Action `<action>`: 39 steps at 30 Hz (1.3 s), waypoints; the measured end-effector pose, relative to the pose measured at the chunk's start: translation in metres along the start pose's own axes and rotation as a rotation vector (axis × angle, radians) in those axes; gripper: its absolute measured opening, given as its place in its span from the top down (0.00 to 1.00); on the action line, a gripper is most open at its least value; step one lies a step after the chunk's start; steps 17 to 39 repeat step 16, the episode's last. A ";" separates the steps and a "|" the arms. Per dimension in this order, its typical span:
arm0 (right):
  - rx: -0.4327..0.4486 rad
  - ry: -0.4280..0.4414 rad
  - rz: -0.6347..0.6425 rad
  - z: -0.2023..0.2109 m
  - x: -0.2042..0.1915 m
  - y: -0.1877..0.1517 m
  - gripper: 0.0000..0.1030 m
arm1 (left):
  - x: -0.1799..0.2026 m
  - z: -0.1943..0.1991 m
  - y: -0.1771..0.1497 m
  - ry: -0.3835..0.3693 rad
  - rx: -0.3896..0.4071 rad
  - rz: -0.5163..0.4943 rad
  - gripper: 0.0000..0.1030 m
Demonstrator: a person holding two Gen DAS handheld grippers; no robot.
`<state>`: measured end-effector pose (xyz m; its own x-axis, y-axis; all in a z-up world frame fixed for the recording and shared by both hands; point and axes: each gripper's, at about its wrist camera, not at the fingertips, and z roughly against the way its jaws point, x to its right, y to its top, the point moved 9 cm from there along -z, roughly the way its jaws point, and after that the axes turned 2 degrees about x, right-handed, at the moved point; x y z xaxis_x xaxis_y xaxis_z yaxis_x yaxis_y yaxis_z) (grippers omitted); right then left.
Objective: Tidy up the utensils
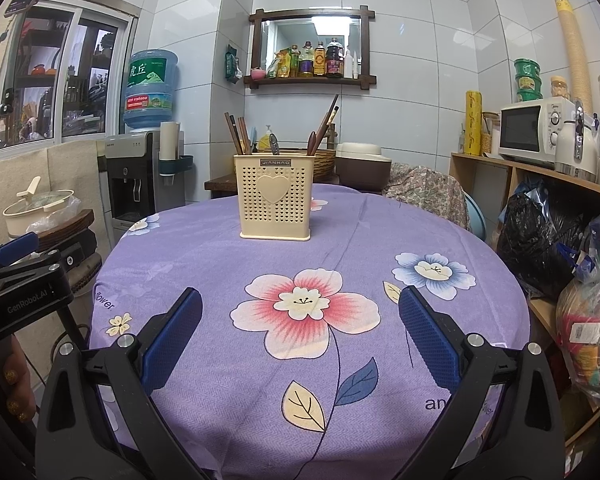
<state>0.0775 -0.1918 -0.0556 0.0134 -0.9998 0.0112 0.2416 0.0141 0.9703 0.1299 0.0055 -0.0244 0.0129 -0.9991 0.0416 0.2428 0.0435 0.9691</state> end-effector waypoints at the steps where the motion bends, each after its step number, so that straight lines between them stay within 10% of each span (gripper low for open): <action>1: 0.001 -0.001 0.001 0.000 0.000 0.000 0.06 | 0.000 0.001 0.000 -0.005 0.002 -0.002 0.05; 39: 0.002 -0.004 -0.001 0.001 0.001 0.000 0.06 | 0.004 -0.003 0.003 0.002 -0.012 0.005 0.05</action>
